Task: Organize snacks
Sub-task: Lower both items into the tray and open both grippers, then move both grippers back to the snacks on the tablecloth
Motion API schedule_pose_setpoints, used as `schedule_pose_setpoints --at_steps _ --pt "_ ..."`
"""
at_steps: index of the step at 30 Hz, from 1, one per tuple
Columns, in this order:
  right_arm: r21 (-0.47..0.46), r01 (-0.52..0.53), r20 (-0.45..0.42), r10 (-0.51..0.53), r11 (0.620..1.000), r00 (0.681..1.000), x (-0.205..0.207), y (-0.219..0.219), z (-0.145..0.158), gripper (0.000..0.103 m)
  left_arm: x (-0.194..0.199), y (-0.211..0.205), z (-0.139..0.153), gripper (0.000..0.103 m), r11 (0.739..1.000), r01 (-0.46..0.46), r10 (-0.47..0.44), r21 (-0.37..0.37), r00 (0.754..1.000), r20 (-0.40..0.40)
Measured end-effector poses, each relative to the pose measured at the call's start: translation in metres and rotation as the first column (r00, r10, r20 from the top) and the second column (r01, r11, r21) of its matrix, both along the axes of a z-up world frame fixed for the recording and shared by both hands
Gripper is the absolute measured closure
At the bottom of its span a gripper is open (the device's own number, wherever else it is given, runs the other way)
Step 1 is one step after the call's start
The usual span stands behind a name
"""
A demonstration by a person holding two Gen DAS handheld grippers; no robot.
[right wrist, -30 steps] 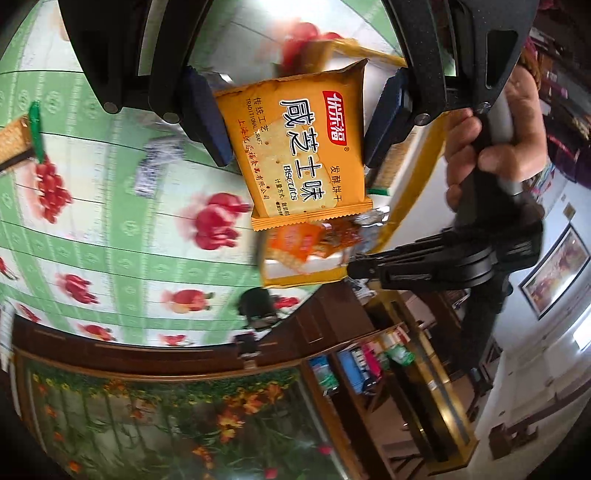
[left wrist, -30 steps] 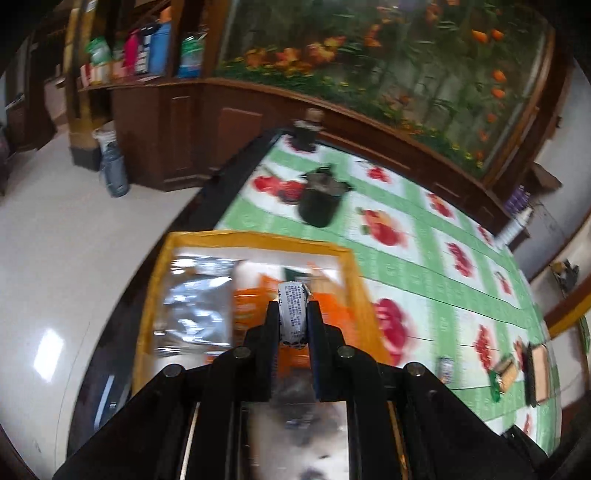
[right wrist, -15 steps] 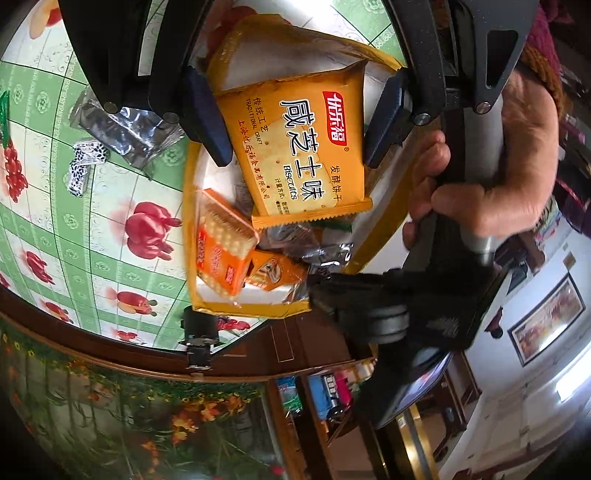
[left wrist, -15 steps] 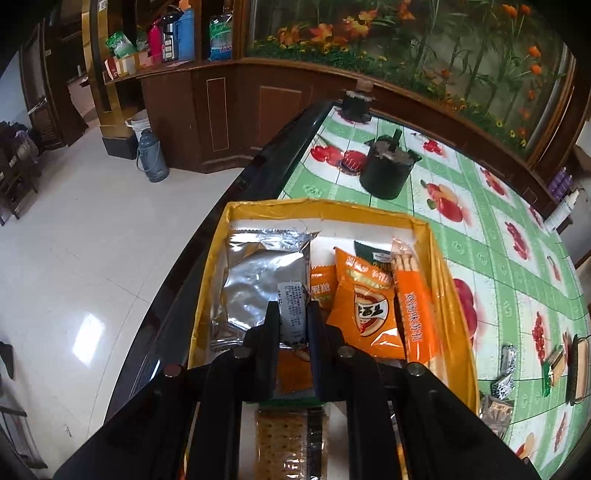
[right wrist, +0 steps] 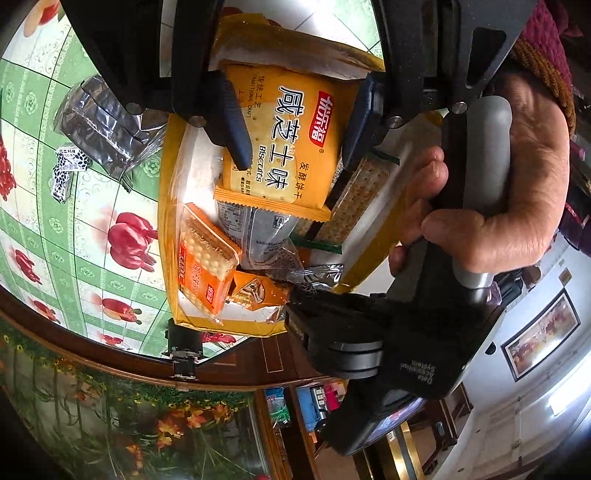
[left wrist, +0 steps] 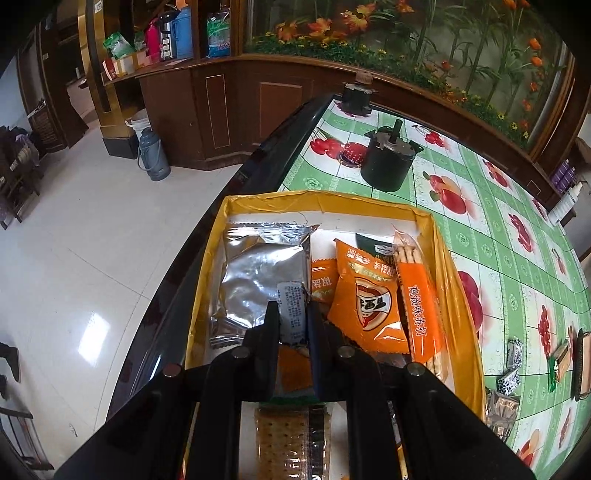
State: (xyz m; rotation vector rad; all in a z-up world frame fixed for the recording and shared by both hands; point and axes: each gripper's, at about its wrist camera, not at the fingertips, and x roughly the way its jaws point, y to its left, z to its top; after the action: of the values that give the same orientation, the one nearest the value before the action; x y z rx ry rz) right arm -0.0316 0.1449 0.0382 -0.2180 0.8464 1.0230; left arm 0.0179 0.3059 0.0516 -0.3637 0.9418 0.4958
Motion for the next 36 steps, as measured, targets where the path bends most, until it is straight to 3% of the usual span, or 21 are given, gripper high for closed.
schedule_pose_setpoints --at_steps 12,20,23,27,29,33,36 --pt "0.014 -0.020 -0.005 0.020 1.000 1.000 -0.002 -0.006 0.000 0.047 -0.001 -0.003 -0.004 0.090 1.000 0.004 -0.004 0.003 1.000 -0.008" --pt "0.112 0.017 -0.028 -0.014 0.994 1.000 0.010 -0.030 0.017 0.047 -0.019 -0.008 -0.010 0.089 1.000 0.015 -0.014 -0.022 0.999 0.051" --pt "0.151 0.051 -0.043 -0.045 0.987 0.998 0.019 -0.045 0.023 0.047 -0.024 -0.008 -0.013 0.083 0.999 0.012 -0.009 -0.040 0.997 0.072" --pt "0.187 0.116 -0.071 -0.105 0.975 0.992 0.036 -0.071 0.027 0.047 -0.030 -0.003 -0.015 0.066 0.998 -0.020 0.025 -0.058 0.995 0.098" --pt "0.204 0.158 -0.082 -0.144 0.966 0.986 0.046 -0.086 0.030 0.044 -0.033 0.000 -0.016 0.064 0.996 -0.027 0.036 -0.083 0.993 0.111" --pt "0.241 0.262 -0.099 -0.245 0.934 0.964 0.070 -0.124 0.036 0.043 -0.042 -0.007 -0.008 0.063 0.995 -0.040 0.053 -0.090 0.987 0.149" --pt "0.275 0.343 -0.139 -0.316 0.898 0.939 0.090 -0.156 0.039 0.043 -0.050 -0.019 0.002 0.050 0.996 -0.020 0.036 -0.085 0.982 0.183"
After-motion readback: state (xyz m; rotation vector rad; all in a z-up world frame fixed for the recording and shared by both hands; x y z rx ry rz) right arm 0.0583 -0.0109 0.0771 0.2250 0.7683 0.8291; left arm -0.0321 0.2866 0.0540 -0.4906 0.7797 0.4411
